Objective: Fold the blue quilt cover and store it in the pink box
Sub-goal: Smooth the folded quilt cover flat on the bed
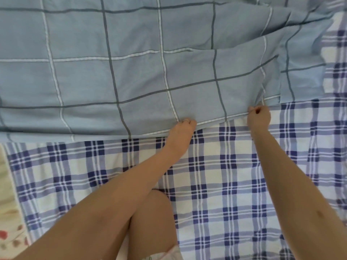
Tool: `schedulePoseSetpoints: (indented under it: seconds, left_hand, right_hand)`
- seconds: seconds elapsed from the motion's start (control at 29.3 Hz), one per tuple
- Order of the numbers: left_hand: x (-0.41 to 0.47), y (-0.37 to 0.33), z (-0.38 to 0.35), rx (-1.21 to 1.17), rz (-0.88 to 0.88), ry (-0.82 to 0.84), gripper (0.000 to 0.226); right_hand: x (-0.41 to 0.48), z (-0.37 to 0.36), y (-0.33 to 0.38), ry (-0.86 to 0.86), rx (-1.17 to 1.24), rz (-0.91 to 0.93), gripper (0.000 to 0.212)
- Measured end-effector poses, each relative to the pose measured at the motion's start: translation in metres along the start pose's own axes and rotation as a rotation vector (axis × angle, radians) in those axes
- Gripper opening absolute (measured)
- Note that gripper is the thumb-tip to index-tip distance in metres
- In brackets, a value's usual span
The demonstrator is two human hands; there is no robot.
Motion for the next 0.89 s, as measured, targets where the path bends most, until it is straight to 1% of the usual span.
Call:
schedulePoseSetpoints:
  seconds: [0.07,0.1,0.14,0.17,0.21,0.27,0.31,0.34,0.38,0.41,0.48,0.62,0.68,0.75,0.79,0.89]
  left_hand:
    - [-0.001,0.005,-0.006,0.026,0.045,0.063,0.033]
    - [-0.001,0.008,-0.011,0.046,0.069,0.113,0.031]
    - [-0.001,0.011,-0.014,0.074,0.077,0.130,0.030]
    - [0.001,0.011,-0.014,0.113,0.067,0.125,0.031]
    - [0.002,0.007,-0.010,0.147,0.038,0.084,0.031]
    - [0.007,-0.002,0.000,0.171,-0.010,-0.018,0.033]
    - [0.010,-0.005,0.000,0.161,-0.029,-0.037,0.033]
    - [0.014,-0.006,-0.001,0.155,-0.038,-0.047,0.033]
    - [0.018,-0.007,-0.004,0.135,-0.036,-0.037,0.031]
    - [0.022,-0.008,-0.007,0.106,-0.025,-0.008,0.028]
    - [0.028,-0.008,-0.009,0.093,0.004,0.033,0.023]
    - [0.044,-0.013,-0.010,0.196,0.022,0.094,0.015]
    - [0.047,-0.019,-0.015,0.206,0.008,0.142,0.011]
    - [0.045,-0.025,-0.018,0.197,-0.027,0.172,0.012]
    - [0.044,-0.027,-0.020,0.185,-0.046,0.179,0.013]
    - [0.045,-0.026,-0.023,0.160,-0.084,0.204,0.012]
  right_hand:
    - [-0.005,-0.006,-0.001,0.010,-0.043,0.016,0.011]
    - [-0.007,-0.008,0.001,0.023,-0.019,-0.001,0.011]
    - [-0.005,-0.010,0.000,0.036,0.059,-0.042,0.014]
    - [-0.002,-0.007,0.000,0.027,0.169,-0.092,0.017]
    - [0.002,0.001,-0.001,-0.014,0.282,-0.133,0.020]
    - [0.014,0.021,-0.004,-0.122,0.390,-0.199,0.014]
    - [0.020,0.029,-0.004,-0.160,0.368,-0.232,0.025]
    - [0.026,0.035,-0.004,-0.179,0.299,-0.263,0.046]
    - [0.031,0.039,-0.002,-0.176,0.236,-0.285,0.060]
    - [0.039,0.041,-0.001,-0.156,0.179,-0.294,0.063]
    - [0.054,0.038,0.004,-0.081,0.115,-0.254,0.046]
    - [0.072,0.045,0.013,-0.044,0.037,-0.188,0.013]
    - [0.078,0.056,0.007,-0.098,0.133,-0.184,0.012]
    - [0.084,0.064,-0.010,-0.145,0.248,-0.203,0.016]
    - [0.085,0.065,-0.018,-0.151,0.262,-0.213,0.018]
    - [0.084,0.063,-0.032,-0.140,0.308,-0.226,0.007]
Point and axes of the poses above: each hand's wrist, its own x-axis towards the middle knuckle, its own z-axis out of the back of the hand, y = z × x, the point moved 10 cm from there along x, towards the middle knuckle, and after that the axes turned 7 degrees about -z, right-handed, at the moved point
